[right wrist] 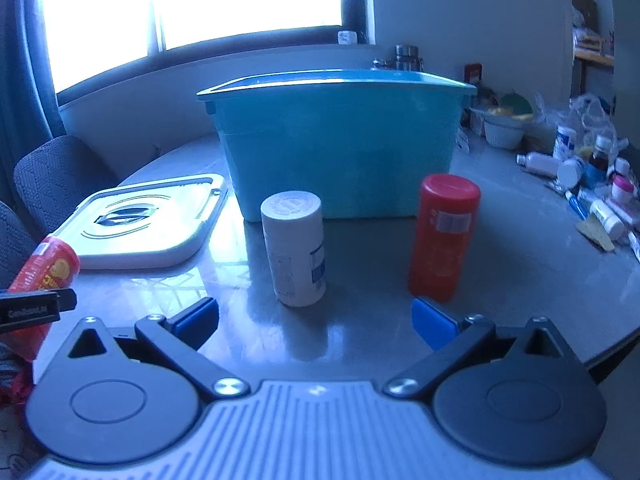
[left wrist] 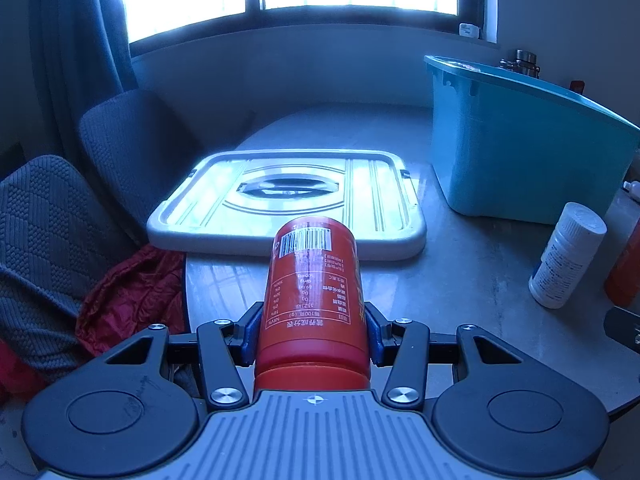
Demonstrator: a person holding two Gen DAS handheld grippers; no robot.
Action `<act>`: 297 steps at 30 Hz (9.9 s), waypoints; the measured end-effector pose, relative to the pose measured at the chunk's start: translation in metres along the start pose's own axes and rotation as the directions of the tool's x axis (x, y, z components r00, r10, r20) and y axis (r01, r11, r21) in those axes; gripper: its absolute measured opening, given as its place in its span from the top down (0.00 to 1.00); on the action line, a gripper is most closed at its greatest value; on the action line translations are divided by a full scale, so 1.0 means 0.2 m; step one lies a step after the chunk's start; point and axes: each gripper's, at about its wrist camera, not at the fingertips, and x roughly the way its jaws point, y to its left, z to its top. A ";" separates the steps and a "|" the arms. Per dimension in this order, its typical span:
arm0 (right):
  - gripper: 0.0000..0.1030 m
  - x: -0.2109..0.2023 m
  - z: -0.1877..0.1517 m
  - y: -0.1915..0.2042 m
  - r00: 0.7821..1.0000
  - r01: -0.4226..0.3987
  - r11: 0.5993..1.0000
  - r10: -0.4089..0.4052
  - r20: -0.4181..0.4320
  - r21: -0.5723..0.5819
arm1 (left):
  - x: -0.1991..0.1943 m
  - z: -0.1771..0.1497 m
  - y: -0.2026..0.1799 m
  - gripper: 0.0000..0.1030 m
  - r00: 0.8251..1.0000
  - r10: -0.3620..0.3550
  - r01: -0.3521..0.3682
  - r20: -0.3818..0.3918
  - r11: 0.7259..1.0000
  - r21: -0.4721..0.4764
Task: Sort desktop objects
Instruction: 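Lift the red canister with the left tool while the right tool approaches the white pill bottle, then close the right tool on the white pill bottle, then carry the red canister and white pill bottle over the teal bin with both tools, then open both tools to drop the canister and pill bottle into the bin, then withdraw both tools from the bin toward the standing red canister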
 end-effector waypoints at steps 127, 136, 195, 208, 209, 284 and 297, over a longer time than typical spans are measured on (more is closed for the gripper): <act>0.53 -0.12 0.83 -0.01 0.962 0.042 0.999 -0.031 0.270 -0.032 | -0.29 0.90 -0.11 0.51 0.940 -0.230 0.238 0.251 0.971 -0.004; 0.53 -0.02 0.93 0.00 0.959 0.076 0.997 -0.066 0.274 -0.029 | -0.21 1.00 -0.26 0.52 0.922 -0.302 0.298 0.240 0.953 0.055; 0.53 1.00 1.27 -0.43 0.999 -0.054 0.995 0.052 -0.015 -0.085 | 0.85 1.37 -1.03 0.52 0.975 -0.196 0.202 -0.101 0.978 0.056; 0.49 1.09 1.31 -0.45 0.989 -0.059 0.996 0.049 -0.141 -0.067 | 0.95 1.40 -1.10 0.48 0.962 -0.154 0.186 -0.226 0.974 0.128; 0.46 1.09 1.31 -0.45 0.989 -0.054 0.996 0.044 -0.142 -0.068 | 0.96 1.39 -1.11 0.48 0.961 -0.147 0.183 -0.234 0.974 0.137; 0.07 -0.34 0.00 -0.41 0.997 0.069 0.991 -0.073 0.030 0.114 | -0.32 0.02 -0.55 0.21 0.969 -0.216 0.240 -0.118 0.933 0.269; 0.07 -0.14 -0.03 -0.52 0.994 0.057 0.989 -0.068 0.081 0.135 | -0.20 -0.01 -0.62 0.21 0.980 -0.171 0.190 -0.104 0.955 0.228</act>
